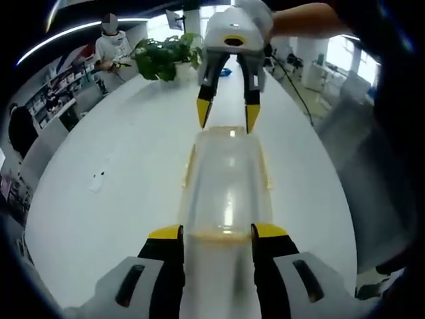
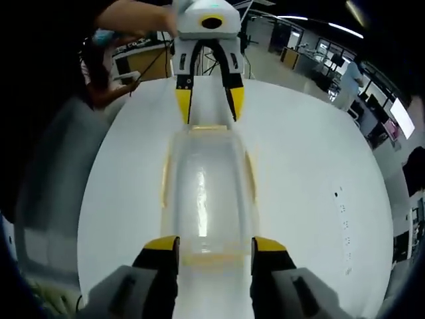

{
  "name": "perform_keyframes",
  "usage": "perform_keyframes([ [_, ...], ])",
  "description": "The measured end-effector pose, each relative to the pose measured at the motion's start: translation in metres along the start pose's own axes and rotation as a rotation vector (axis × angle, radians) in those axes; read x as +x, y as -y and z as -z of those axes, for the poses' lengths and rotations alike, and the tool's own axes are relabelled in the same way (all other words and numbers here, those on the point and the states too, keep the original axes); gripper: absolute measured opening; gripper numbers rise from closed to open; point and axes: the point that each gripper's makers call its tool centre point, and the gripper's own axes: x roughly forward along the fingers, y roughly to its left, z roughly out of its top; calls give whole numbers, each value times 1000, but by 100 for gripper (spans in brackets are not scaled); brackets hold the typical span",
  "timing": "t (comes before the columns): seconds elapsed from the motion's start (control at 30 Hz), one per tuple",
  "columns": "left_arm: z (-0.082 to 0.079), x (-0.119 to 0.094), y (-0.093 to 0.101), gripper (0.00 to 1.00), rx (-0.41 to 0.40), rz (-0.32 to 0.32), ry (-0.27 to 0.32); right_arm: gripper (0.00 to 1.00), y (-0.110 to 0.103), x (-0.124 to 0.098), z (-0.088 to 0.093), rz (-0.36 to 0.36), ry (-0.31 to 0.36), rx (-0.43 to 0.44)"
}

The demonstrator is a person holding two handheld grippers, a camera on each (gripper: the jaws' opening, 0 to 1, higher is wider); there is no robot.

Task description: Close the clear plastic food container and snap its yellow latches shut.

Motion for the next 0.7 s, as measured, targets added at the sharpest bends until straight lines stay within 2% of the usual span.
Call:
perform_keyframes([
  [0.2, -14, 15, 8, 33, 10, 32, 8, 36, -3, 12, -16, -17, 11, -14],
  [0.4, -31, 30, 8, 32, 24, 27, 17, 36, 1, 20, -35, -22, 38, -24],
  [0.57, -44, 40, 9, 30, -5, 34, 54, 35, 1, 23, -39, -33, 40, -26],
  [0.7, -46, 45, 15, 29, 13, 40, 50, 33, 1, 25, -41, -44, 39, -26],
])
